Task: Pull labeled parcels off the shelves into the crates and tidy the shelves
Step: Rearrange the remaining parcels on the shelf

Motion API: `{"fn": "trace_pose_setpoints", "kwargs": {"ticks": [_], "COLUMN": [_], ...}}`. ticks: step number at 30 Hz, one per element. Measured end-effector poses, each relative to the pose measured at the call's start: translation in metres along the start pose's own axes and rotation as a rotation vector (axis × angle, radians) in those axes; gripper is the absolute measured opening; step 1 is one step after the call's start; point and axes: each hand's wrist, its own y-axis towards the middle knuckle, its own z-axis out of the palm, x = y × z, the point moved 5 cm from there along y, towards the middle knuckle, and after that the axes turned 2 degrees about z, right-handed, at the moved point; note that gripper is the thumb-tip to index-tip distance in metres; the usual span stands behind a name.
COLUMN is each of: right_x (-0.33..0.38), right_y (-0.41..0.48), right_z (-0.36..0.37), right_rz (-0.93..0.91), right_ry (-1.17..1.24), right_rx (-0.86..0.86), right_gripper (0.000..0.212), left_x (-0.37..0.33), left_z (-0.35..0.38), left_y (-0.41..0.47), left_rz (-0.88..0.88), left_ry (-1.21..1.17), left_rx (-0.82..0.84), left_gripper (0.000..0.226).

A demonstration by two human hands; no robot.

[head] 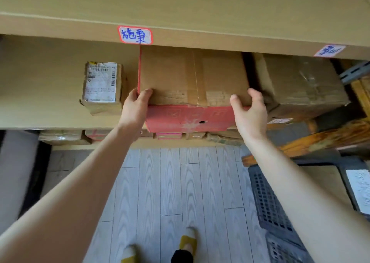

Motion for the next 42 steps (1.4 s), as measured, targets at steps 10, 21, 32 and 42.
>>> {"fn": "trace_pose_setpoints", "kwargs": {"ticks": [10, 21, 32, 42], "right_x": [-0.049, -0.109, -0.108, -0.110], "right_y": [-0.110, -0.186, -0.173, -0.158], "right_z": [-0.015, -0.027, -0.010, -0.010], "right_rz": [0.092, 0.520, 0.604, 0.628], "right_ry": [0.046, 0.480, 0.553, 0.417], "right_rx": [0.018, 0.131, 0.209, 0.199], "right_gripper": [0.055, 0.046, 0.049, 0.043], "left_x": [0.043, 0.015, 0.012, 0.011], "left_z": [-0.051, -0.084, -0.082, -0.082], "left_y": [-0.106, -0.222, -0.185, -0.163], "left_rz": [-0.023, 0.482, 0.116, 0.179], "left_ry": [0.103, 0.320, 0.433, 0.279], "left_rx": [0.006, -0.084, -0.035, -0.012], "left_gripper": [0.036, 0.019, 0.084, 0.062]}}
